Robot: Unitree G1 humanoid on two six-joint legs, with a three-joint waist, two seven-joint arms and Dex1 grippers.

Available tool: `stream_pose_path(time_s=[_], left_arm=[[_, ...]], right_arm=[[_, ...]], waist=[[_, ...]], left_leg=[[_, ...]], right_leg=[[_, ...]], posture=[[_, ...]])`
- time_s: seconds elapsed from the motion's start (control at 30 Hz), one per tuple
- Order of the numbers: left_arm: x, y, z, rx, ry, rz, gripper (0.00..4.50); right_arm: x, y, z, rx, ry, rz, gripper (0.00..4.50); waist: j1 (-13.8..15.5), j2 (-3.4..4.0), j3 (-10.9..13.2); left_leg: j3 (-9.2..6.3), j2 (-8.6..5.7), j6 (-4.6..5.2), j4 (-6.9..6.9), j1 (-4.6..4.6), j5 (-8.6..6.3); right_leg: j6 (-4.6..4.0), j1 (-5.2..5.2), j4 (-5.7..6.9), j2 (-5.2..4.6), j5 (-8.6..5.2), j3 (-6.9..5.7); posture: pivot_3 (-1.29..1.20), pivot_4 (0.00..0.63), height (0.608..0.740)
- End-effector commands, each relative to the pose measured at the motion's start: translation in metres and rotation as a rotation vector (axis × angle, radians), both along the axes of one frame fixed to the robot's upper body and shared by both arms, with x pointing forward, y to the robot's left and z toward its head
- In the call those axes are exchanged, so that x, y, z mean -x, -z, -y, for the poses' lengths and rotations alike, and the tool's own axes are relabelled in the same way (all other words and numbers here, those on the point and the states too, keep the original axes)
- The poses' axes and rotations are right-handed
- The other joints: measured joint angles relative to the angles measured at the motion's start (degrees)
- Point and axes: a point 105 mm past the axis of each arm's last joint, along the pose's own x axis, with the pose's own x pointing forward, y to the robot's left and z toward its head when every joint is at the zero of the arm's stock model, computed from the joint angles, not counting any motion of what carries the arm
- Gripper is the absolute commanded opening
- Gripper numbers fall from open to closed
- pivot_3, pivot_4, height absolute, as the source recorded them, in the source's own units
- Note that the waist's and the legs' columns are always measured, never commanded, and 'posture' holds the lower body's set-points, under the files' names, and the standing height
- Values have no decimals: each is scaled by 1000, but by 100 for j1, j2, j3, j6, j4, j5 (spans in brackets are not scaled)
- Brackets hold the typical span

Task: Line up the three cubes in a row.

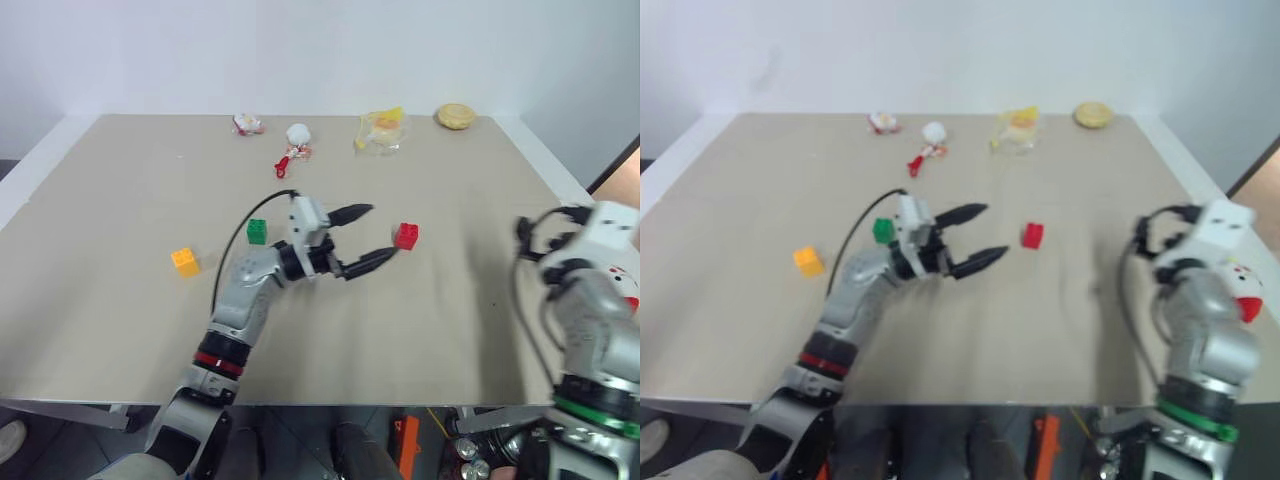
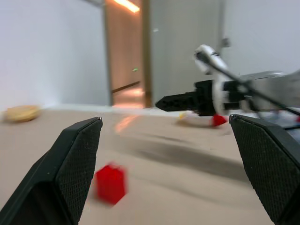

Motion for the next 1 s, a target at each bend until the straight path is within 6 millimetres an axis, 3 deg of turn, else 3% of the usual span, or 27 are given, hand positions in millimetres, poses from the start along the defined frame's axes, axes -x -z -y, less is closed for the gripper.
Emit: stream_pose_path(time_s=[0.03,0.2,0.4,0.83,1.0], left_arm=[[0,-12,-14,22,-56,44,4500],[-5,-13,-26,25,-115,43,4500],[-7,-12,-33,16,-145,43,4500],[-6,-16,-33,28,-171,54,4500],[-6,-18,-32,34,-175,56,4500]], right_arm=[[-7,-8,-28,19,-37,56,4473],[-18,-1,-62,8,-95,63,4473],[-29,-1,-85,17,-156,75,4473],[-45,28,-97,81,-105,-45,4473],[-47,29,-96,72,-85,-51,2871]], waist=[[17,2,1],[109,2,1],[114,2,1],[114,2,1],[113,2,1]], left_leg=[[-3,0,0,-1,-3,0],[-16,-12,-3,0,-34,0],[-23,-9,-3,-4,-30,1],[-26,-6,-3,-7,-29,1],[-25,-6,-3,-7,-29,1]], right_leg=[[2,-1,0,0,0,-5],[25,-8,-5,-10,-8,-13],[18,-8,-5,-6,-6,-21],[13,-8,-5,-3,-6,-24],[13,-8,-5,-3,-5,-24]], posture=[[0,150,740],[0,150,740],[0,150,740],[0,150,740],[0,150,740]])
